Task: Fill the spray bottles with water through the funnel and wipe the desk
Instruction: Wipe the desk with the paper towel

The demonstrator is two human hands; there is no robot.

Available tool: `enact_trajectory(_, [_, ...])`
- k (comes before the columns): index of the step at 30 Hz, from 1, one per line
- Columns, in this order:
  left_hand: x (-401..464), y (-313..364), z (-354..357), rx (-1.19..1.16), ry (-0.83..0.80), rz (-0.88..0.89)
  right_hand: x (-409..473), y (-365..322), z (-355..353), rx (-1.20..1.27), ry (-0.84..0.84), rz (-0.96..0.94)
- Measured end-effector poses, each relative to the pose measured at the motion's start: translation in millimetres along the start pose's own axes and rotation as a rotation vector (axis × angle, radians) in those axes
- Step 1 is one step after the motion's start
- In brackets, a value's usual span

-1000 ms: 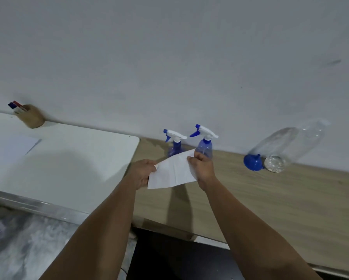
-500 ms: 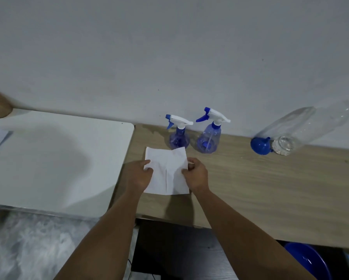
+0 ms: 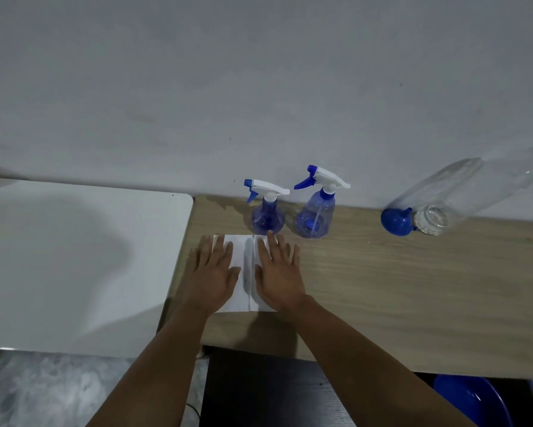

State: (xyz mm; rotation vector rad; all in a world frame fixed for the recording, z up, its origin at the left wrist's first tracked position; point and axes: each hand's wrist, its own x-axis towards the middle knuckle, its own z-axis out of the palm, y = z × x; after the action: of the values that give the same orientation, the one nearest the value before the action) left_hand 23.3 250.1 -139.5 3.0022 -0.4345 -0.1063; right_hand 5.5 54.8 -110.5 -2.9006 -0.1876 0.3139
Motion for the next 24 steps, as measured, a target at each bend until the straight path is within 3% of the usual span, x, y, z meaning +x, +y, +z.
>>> enact_trajectory(4, [-2.1,-2.3,12.5,0.009,-0.021,-0.005,2.0,12.7,17.3,-0.065,-0.069,-0.008])
enact_trajectory(24, [13.5,24.0,11.7,0.038,-0.029,0.029,0.3,44.9,17.2,-0.065,-0.061,-0.011])
